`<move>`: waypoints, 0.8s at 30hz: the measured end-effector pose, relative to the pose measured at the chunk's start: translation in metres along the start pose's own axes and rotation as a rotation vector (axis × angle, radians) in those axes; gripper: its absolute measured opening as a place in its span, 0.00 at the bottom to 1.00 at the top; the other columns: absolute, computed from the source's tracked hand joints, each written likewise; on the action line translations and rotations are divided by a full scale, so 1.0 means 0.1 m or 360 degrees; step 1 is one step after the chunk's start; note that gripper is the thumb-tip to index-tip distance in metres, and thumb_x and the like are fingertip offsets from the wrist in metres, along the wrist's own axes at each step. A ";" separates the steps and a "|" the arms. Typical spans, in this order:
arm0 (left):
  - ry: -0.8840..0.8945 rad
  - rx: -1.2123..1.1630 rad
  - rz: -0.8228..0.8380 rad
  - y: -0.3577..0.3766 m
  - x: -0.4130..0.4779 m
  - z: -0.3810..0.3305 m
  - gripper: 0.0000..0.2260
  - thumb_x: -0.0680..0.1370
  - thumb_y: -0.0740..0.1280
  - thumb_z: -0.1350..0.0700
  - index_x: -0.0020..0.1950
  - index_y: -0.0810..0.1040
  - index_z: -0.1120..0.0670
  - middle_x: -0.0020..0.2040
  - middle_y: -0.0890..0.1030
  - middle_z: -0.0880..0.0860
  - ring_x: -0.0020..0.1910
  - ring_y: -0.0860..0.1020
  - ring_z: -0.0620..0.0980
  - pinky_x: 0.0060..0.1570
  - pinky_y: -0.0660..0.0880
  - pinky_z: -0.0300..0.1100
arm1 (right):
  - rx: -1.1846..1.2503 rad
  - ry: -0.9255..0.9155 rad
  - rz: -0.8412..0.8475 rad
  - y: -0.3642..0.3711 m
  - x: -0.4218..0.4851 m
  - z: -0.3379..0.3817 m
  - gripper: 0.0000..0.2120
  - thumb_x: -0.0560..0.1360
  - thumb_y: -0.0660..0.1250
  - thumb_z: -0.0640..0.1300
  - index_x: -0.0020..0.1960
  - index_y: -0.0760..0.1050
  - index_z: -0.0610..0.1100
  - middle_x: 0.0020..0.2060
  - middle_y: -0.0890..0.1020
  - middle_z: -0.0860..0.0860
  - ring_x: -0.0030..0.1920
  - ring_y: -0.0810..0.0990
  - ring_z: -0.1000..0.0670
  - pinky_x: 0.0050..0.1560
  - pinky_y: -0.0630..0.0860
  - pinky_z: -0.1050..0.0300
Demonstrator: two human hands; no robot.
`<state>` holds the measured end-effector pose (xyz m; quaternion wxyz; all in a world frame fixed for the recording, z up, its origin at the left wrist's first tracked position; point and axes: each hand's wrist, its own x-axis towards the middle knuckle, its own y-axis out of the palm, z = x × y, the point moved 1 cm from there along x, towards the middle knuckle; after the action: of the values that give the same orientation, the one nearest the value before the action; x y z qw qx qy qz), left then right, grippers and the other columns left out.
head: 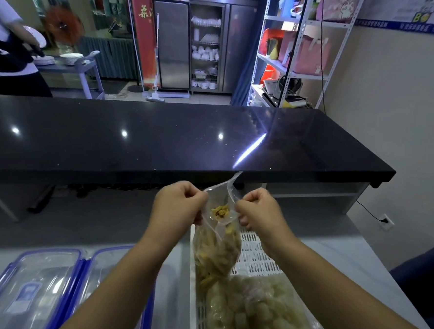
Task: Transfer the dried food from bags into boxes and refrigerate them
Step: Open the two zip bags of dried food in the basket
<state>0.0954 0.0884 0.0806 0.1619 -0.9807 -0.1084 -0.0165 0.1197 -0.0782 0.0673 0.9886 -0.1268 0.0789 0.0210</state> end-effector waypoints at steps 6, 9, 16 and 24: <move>0.0087 0.0218 0.0007 -0.02 0.03 -0.01 0.09 0.75 0.69 0.55 0.37 0.78 0.57 0.31 0.81 0.55 0.28 0.79 0.48 0.31 0.77 0.38 | -0.0448 -0.0194 -0.0089 -0.03 0.04 0.07 0.06 0.70 0.69 0.42 0.45 0.73 0.44 0.40 0.81 0.43 0.38 0.83 0.43 0.38 0.82 0.45; 0.0161 0.0444 -0.0109 -0.14 0.09 -0.05 0.10 0.75 0.68 0.54 0.35 0.77 0.55 0.28 0.80 0.53 0.28 0.79 0.48 0.33 0.78 0.44 | -0.0379 -0.0216 -0.0162 -0.15 0.07 0.12 0.03 0.70 0.67 0.36 0.40 0.74 0.41 0.33 0.81 0.44 0.30 0.79 0.48 0.31 0.79 0.53; 0.0261 0.0619 -0.0246 -0.40 0.35 -0.31 0.10 0.74 0.68 0.54 0.33 0.76 0.56 0.28 0.80 0.52 0.30 0.79 0.51 0.39 0.79 0.52 | -0.0119 -0.0329 -0.0376 -0.53 0.16 0.42 0.08 0.70 0.67 0.31 0.36 0.71 0.40 0.27 0.76 0.44 0.25 0.73 0.52 0.25 0.71 0.60; 0.0169 0.0844 -0.0134 -0.25 0.36 -0.11 0.11 0.75 0.68 0.52 0.35 0.76 0.56 0.30 0.79 0.52 0.32 0.78 0.52 0.37 0.77 0.49 | -0.0095 -0.0258 -0.0246 -0.52 0.19 0.33 0.07 0.71 0.67 0.31 0.38 0.73 0.40 0.26 0.77 0.45 0.23 0.74 0.53 0.23 0.70 0.65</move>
<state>0.1246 0.1156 0.1017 0.4177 -0.8964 -0.1410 -0.0458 0.1463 -0.1196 0.1092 0.9861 -0.1598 -0.0121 -0.0428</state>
